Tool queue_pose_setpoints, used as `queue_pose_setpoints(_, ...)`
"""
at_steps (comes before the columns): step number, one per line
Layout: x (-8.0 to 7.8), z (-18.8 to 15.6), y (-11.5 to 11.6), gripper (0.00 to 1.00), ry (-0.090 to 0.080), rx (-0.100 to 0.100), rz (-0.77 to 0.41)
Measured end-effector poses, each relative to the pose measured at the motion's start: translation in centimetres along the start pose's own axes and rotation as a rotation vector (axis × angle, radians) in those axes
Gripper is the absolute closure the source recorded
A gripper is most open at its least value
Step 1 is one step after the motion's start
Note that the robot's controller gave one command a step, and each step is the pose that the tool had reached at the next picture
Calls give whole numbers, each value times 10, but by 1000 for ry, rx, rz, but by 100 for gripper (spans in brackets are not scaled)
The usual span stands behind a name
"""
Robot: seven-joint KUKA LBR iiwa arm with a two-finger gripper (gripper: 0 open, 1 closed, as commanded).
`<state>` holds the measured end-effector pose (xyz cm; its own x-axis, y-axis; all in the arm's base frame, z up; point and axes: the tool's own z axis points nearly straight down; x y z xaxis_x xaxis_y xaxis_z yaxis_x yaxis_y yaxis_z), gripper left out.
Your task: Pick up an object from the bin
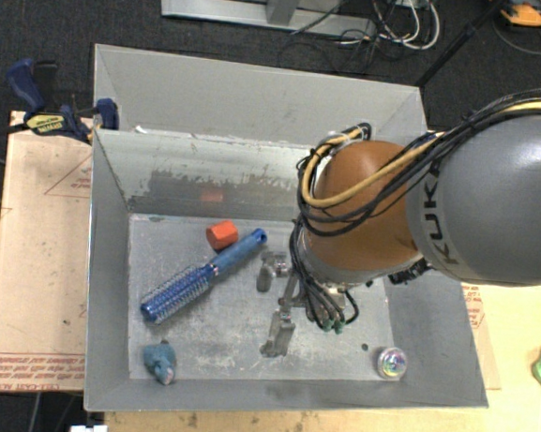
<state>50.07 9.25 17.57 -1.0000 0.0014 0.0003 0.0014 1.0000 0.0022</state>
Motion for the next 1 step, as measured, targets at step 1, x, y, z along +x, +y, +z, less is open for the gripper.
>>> queue_pose_setpoints(1,-67,32,51,0,-7,-2,-38)
